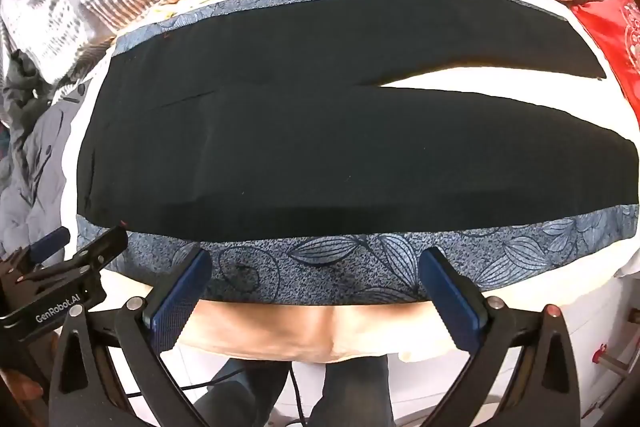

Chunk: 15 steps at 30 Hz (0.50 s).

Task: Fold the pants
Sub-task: 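Position both grippers open over the waistband edge of the black trousers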

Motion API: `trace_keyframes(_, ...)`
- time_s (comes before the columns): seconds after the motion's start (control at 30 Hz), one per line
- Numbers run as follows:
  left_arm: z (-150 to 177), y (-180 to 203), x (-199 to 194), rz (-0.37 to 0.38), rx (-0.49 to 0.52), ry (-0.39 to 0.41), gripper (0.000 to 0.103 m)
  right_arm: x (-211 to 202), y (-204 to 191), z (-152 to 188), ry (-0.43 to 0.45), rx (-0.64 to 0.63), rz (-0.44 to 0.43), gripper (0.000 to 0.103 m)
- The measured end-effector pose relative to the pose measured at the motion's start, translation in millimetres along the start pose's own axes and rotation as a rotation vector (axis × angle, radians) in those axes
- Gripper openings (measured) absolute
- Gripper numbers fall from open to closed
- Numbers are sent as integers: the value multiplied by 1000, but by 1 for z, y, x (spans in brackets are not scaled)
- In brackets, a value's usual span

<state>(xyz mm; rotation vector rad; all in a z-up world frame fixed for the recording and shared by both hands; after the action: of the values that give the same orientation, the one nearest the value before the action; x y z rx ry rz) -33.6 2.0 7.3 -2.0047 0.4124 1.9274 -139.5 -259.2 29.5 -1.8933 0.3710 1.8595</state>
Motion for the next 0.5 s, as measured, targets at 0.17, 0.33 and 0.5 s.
trace_keyframes(0.17, 0, 2, -1, 2, 13, -15, 103, 5, -1, 6, -5, -3, 1, 103)
trace_keyframes(0.33, 2, 4, -2, -4, 25, -15, 103, 4, 3, 8, 7, -5, 4, 103)
trace_keyframes(0.5, 0, 5, -3, -6, 25, -20, 103, 6, 5, 10, 5, -7, 6, 103)
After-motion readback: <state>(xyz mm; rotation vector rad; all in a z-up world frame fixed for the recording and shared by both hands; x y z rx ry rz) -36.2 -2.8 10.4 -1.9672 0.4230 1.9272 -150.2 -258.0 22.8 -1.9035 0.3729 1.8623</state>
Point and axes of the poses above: each gripper's, at about its wrist camera, not at the fingertips, and x roughly the way its jaws point, y to its right, z to its underside, the point moved 1 cm from there along x, roughly the way its jaws point, and after that the axes turned 7 degrees about -y, right-handed, at the moved point
